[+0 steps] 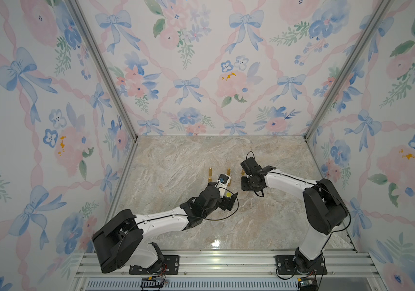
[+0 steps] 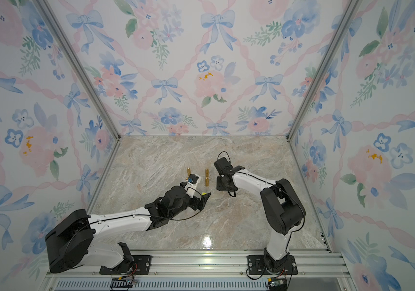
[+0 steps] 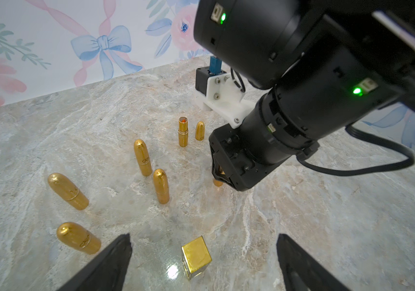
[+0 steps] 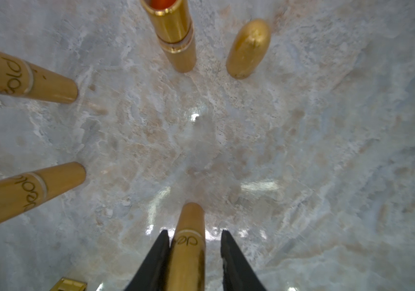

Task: Open the lipstick cap
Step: Pick up the lipstick at the center of the board.

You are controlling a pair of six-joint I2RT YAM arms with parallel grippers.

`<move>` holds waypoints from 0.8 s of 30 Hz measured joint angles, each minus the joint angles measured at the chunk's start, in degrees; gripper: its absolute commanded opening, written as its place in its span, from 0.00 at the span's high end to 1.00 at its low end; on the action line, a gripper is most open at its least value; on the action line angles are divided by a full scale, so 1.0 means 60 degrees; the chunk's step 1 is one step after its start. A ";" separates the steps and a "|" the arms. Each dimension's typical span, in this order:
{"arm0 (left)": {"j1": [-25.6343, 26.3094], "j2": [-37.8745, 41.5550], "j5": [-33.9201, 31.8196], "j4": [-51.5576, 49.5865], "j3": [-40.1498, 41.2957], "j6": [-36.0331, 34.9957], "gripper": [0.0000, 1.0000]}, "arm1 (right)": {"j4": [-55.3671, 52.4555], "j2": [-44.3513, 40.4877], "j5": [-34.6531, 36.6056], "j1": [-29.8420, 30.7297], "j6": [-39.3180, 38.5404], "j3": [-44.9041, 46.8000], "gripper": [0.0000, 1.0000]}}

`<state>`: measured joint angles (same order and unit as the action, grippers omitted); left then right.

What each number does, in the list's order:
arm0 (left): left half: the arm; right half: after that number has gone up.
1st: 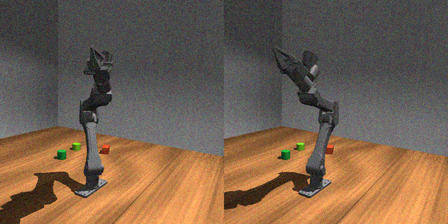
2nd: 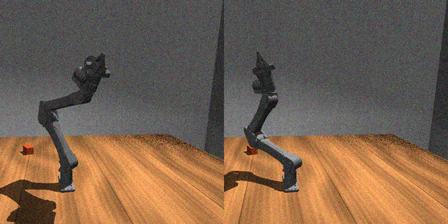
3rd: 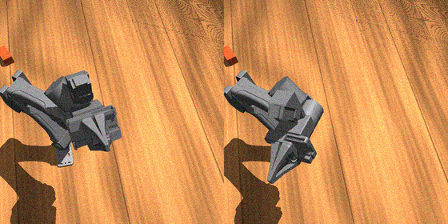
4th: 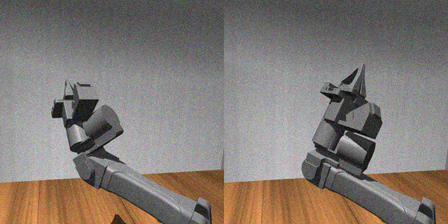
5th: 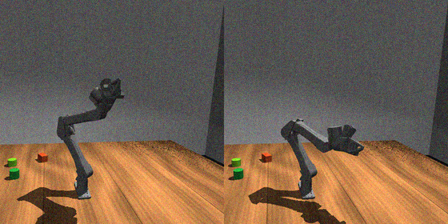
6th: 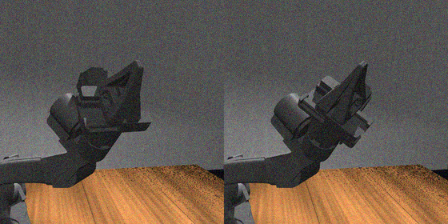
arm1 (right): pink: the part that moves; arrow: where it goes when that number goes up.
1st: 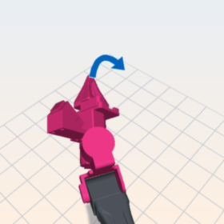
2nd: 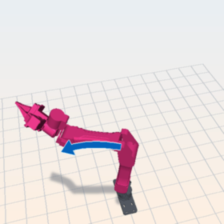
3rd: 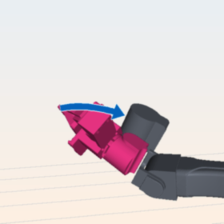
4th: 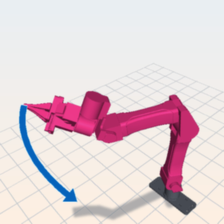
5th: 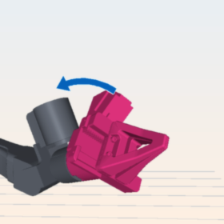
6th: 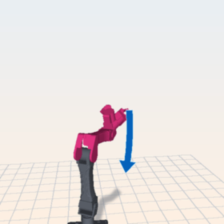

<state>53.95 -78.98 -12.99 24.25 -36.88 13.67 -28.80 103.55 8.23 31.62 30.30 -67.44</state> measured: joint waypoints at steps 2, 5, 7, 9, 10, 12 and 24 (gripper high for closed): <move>0.0000 -0.0036 0.0000 0.0011 0.0007 0.0000 0.07 | 0.0047 0.0062 0.0000 0.0000 -0.0062 0.0000 0.70; 0.0000 -0.0066 -0.0004 0.0007 0.0007 0.0000 0.07 | 0.0124 0.0153 0.0000 0.0000 -0.0149 -0.0004 0.72; 0.0000 -0.0066 -0.0004 0.0022 0.0007 0.0000 0.07 | 0.0168 0.0200 0.0007 0.0000 -0.0189 -0.0004 0.75; -0.0004 -0.0066 -0.0004 0.0018 0.0007 0.0004 0.07 | 0.0208 0.0248 0.0036 0.0000 -0.0226 -0.0022 0.77; -0.0004 -0.0066 -0.0004 0.0022 0.0007 0.0004 0.06 | 0.0222 0.0248 0.0058 0.0000 -0.0248 -0.0033 0.77; -0.0011 -0.0066 -0.0004 0.0018 0.0007 0.0004 0.06 | 0.0237 0.0248 0.0066 0.0000 -0.0299 -0.0036 0.80; -0.0266 -0.0066 -0.0004 0.0087 0.0069 -0.0146 0.02 | -0.0244 -0.0131 -0.0080 0.0000 -0.0688 -0.0058 0.80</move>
<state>52.36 -79.37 -13.02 24.77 -36.47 12.80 -30.26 102.76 7.75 31.62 26.17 -67.79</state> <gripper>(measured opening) 0.980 0.204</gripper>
